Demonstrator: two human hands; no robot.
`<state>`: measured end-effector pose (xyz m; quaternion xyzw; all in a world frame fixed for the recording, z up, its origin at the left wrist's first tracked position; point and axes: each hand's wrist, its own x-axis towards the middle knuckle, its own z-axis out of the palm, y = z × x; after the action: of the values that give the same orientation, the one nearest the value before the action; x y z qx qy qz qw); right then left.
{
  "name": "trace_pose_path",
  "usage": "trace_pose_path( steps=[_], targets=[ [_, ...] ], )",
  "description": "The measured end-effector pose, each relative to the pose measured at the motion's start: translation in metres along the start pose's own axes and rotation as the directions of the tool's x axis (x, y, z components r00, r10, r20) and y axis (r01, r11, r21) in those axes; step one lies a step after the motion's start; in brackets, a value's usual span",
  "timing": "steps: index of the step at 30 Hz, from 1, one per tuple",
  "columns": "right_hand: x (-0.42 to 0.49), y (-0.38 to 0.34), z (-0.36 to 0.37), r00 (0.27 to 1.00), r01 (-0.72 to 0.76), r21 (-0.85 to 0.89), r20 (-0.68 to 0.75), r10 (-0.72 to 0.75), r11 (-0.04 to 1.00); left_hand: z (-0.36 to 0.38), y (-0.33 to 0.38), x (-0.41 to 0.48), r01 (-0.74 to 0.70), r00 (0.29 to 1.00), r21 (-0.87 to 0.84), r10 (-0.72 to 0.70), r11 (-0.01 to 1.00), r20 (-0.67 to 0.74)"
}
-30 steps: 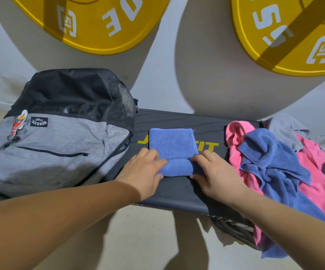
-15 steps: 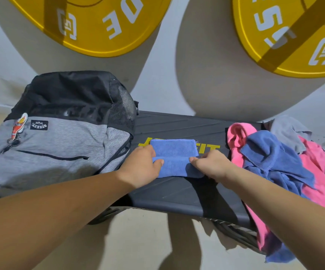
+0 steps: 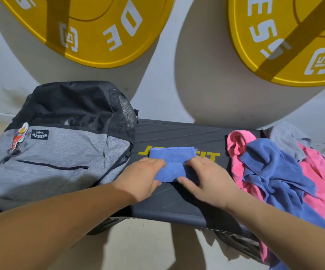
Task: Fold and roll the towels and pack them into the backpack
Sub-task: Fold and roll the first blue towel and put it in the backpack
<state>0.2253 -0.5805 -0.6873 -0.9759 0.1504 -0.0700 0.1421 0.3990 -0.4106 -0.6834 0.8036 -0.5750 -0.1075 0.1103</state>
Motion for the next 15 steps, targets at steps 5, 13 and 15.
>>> trace_pose_path(
  steps=[5,13,15],
  targets=[
    [0.015,0.008,-0.019,0.976,-0.161,0.219,0.183,0.122,0.962,-0.006,0.000,-0.006,0.071,0.997,-0.248,-0.079,0.966,-0.020],
    [0.023,0.003,-0.007,0.902,-0.429,0.257,0.080,0.423,0.866,-0.004,0.000,-0.002,0.333,0.938,-0.509,-0.335,0.794,0.092],
    [0.023,0.001,-0.006,0.918,-0.394,0.168,0.017,0.397,0.904,-0.006,-0.001,0.007,0.384,0.920,-0.480,-0.371,0.788,0.128]
  ],
)
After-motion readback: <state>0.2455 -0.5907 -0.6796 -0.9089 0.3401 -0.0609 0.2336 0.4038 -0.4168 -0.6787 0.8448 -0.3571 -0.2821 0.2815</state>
